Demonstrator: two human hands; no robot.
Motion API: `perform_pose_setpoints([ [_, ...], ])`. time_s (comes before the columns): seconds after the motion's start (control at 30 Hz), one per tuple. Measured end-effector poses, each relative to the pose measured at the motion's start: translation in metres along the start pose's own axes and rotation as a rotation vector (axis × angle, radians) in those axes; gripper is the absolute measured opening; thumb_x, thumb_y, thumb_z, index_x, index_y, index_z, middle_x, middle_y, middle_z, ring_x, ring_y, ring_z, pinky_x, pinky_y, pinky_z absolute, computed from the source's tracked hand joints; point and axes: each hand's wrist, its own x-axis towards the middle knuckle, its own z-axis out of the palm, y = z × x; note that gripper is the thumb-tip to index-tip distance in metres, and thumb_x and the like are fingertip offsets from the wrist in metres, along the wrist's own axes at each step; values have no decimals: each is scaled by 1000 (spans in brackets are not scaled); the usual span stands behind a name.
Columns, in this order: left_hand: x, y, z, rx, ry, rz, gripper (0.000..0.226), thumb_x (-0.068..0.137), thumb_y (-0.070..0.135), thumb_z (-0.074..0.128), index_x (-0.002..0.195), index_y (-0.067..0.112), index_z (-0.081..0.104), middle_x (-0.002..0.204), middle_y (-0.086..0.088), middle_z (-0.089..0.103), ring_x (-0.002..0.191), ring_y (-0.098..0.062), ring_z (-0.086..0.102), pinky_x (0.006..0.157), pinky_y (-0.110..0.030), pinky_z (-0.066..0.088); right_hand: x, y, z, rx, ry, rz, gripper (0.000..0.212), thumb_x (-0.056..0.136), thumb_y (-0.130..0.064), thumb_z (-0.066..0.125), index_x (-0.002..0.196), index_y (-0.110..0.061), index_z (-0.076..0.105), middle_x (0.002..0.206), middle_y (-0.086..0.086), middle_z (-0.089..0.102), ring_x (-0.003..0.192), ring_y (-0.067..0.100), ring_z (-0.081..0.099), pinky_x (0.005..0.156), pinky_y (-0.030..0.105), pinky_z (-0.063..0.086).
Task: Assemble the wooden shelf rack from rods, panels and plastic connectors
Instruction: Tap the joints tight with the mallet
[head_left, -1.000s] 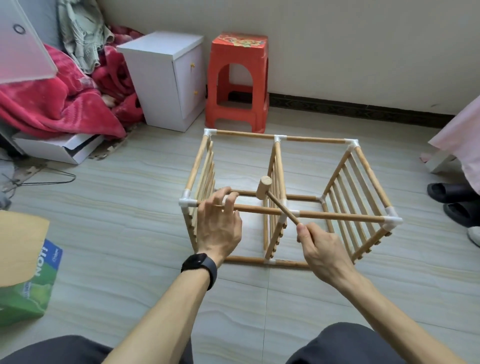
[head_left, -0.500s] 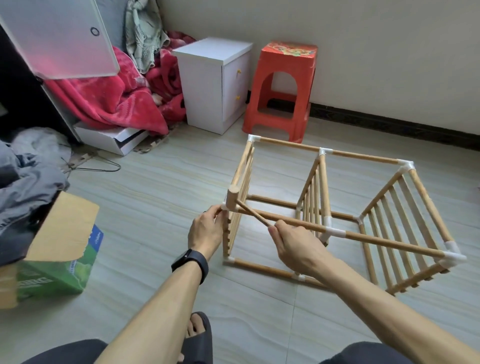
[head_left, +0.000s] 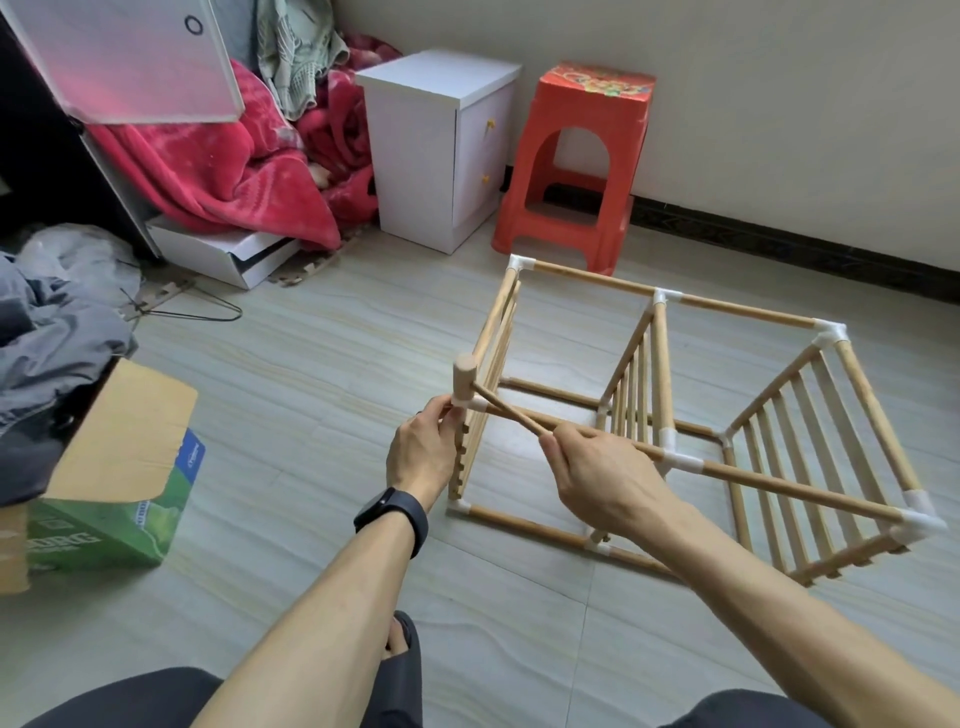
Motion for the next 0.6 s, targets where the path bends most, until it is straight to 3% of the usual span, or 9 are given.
perform_pose_setpoints([
  [0.17,2,-1,-1,29,-20,33,32,107,44,42,125,28,63,83,3,66,75,-18,59,53,-28,40,2,-2,-6,68,80,11,45,98,-59,15,77,-27,40,49,-6,45,43,14,43,45,35,28],
  [0.27,2,-1,-1,13,-30,-3,33,107,46,41,126,29,62,93,-1,70,86,-24,63,65,-35,50,0,-2,-6,-32,71,38,46,98,-58,15,71,-26,36,49,-7,43,43,14,42,46,36,28],
  [0.37,0,1,-1,11,-25,20,31,107,40,41,125,26,62,85,0,66,78,-23,61,58,-30,40,-1,-2,-6,98,179,21,42,102,-51,20,76,-25,40,49,-8,42,41,13,42,44,40,35],
  [0.5,-3,4,-3,2,-46,-10,33,105,48,40,124,29,61,90,7,68,83,-20,61,67,-33,48,1,-6,-5,-88,3,46,41,105,-51,24,81,-26,46,57,-8,48,48,13,46,48,35,34],
  [0.6,0,7,-14,-66,-100,-54,36,98,54,42,106,33,70,96,9,72,90,-18,66,76,-37,55,6,-2,-11,109,11,119,36,105,-46,39,84,-24,58,57,-4,56,50,12,50,51,35,35],
])
